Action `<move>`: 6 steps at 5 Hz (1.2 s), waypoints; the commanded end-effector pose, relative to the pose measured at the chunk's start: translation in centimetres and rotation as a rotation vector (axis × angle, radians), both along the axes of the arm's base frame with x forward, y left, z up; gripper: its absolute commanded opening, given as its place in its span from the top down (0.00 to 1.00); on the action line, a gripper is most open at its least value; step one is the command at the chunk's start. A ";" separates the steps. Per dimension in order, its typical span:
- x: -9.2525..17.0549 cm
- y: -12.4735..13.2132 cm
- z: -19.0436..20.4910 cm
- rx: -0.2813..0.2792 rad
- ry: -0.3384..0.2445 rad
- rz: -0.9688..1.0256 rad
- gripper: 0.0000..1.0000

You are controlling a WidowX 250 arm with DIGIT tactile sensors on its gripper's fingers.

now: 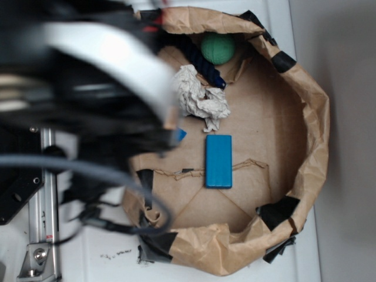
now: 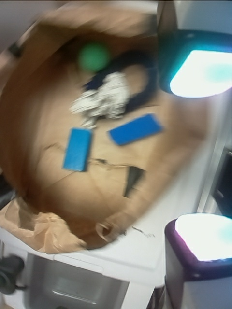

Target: Grab the blue block.

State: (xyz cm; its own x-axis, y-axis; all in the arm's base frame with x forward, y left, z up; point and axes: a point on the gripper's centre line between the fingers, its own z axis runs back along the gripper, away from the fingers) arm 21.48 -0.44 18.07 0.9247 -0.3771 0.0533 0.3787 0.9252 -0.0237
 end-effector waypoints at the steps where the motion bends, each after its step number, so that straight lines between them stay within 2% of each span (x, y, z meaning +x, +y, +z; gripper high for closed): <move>1: 3.9 -0.9 -5.1 0.037 0.022 -0.390 0.00; 2: 4.2 -0.5 -7.5 0.073 0.005 -0.526 0.00; 3: 5.3 0.3 -9.2 0.065 -0.063 -0.554 0.00; 4: 5.6 -1.8 -11.9 0.073 -0.065 -0.741 0.00; 5: 5.4 -3.7 -13.7 0.088 -0.024 -0.834 0.00; 6: 6.4 -4.5 -15.0 0.113 -0.058 -0.857 0.00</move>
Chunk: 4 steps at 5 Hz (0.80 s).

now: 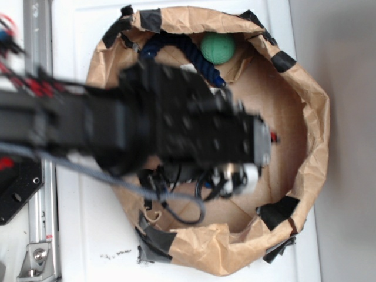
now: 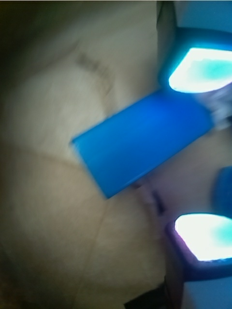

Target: Grab the blue block.

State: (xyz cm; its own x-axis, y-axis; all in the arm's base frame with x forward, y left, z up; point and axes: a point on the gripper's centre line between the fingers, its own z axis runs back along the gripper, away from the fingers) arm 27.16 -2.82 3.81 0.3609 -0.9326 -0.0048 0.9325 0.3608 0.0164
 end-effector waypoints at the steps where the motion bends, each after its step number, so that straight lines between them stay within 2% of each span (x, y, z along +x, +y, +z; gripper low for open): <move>1: 1.8 -2.3 -0.7 0.003 -0.094 -0.040 0.00; 2: 2.8 -1.7 -0.8 -0.006 -0.085 0.000 0.00; 3: 2.7 -1.0 -0.6 -0.072 -0.055 0.084 1.00; 4: 1.8 -0.3 2.0 -0.149 -0.110 0.164 1.00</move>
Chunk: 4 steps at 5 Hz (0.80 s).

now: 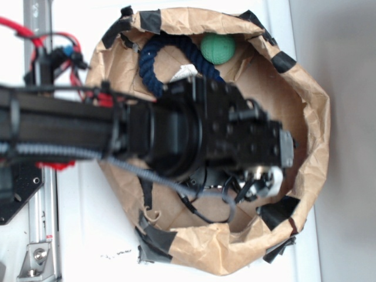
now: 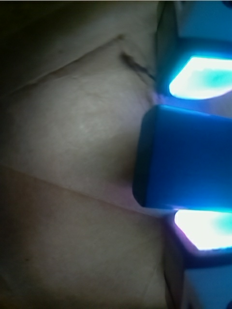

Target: Grab the blue block.

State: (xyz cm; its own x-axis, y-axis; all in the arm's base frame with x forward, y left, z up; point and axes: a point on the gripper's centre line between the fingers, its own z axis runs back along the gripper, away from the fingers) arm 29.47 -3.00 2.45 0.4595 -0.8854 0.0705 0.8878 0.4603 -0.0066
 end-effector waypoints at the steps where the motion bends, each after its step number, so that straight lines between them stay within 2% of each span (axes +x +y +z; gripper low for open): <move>1: -1.2 0.6 8.1 -0.071 -0.217 0.233 1.00; 2: -1.7 1.3 13.0 0.010 -0.329 0.462 1.00; 3: -1.3 0.9 16.9 -0.021 -0.281 0.622 1.00; 4: -1.6 0.5 16.9 -0.036 -0.267 0.704 1.00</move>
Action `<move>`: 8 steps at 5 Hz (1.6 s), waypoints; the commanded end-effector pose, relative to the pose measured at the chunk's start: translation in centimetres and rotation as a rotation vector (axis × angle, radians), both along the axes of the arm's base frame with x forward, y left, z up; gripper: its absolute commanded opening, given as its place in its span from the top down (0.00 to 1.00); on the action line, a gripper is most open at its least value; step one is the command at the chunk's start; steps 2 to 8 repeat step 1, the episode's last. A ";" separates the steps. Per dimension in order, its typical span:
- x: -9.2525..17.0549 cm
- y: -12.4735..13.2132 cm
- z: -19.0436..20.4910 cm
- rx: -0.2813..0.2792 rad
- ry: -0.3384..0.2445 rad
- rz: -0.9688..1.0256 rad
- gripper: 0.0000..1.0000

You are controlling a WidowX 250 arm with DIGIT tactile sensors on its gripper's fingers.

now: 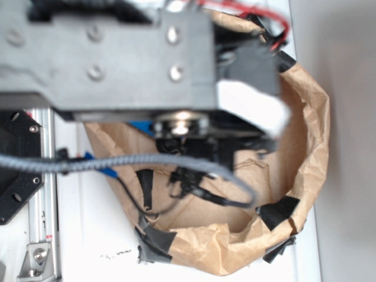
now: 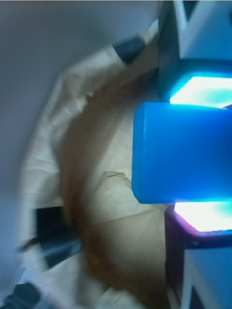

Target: Grab the blue block.

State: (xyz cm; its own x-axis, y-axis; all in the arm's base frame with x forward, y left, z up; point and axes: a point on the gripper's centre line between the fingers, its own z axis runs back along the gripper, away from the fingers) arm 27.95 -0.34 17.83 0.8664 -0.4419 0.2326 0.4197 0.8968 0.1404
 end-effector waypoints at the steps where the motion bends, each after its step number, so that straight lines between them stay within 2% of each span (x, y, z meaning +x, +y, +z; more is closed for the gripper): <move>1: -0.2 -2.6 1.2 -0.034 -0.034 0.048 1.00; 8: -0.2 -2.6 1.2 -0.034 -0.034 0.048 1.00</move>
